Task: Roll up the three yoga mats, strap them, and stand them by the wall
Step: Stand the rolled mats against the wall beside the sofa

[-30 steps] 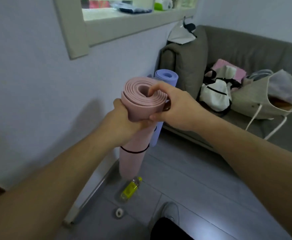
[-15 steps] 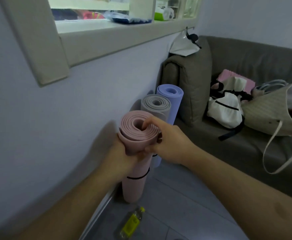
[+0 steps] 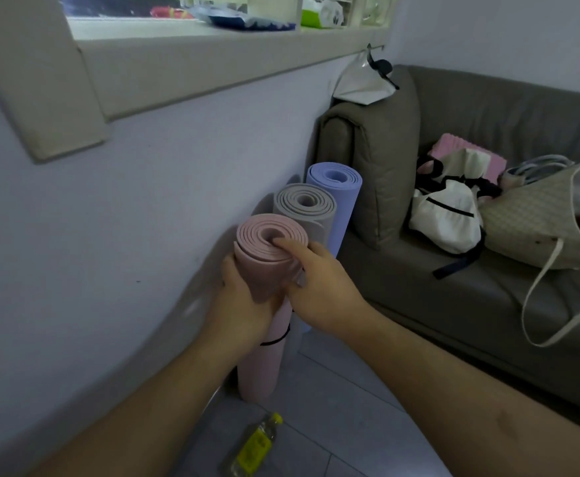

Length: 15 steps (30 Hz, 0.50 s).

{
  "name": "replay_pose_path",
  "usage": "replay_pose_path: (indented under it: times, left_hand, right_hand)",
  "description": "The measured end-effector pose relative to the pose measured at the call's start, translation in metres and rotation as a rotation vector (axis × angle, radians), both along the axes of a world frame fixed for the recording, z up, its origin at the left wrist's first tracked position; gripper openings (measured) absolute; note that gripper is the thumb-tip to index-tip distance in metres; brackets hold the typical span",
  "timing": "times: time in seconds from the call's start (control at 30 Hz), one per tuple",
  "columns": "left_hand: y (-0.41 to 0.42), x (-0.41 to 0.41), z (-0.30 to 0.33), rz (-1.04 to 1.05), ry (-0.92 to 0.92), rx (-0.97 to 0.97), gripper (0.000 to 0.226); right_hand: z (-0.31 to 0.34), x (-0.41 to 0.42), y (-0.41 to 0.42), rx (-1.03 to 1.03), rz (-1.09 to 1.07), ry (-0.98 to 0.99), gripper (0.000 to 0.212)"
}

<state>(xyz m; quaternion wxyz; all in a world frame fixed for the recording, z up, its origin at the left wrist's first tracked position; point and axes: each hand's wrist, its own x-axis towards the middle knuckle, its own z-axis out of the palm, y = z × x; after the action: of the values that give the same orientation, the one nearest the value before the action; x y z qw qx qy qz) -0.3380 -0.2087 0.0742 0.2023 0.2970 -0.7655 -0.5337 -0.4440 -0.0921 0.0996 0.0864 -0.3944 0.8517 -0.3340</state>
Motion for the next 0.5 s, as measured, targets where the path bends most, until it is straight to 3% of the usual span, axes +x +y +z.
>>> replay_pose_path:
  times: [0.17, 0.3, 0.5]
  left_hand:
    - [-0.005, 0.009, 0.005, -0.022, -0.041, 0.042, 0.088]
    - [-0.006, 0.022, 0.009, -0.021, -0.12, 0.022, 0.057]
    - [-0.002, 0.088, -0.003, -0.052, -0.221, -0.072, 0.019]
  right_hand:
    - [0.004, 0.005, 0.004, -0.038, 0.003, -0.051, 0.076]
    - [0.015, 0.015, 0.012, -0.073, -0.028, -0.004, 0.079]
    - [0.007, 0.079, 0.043, -0.139, -0.345, 0.036, 0.03]
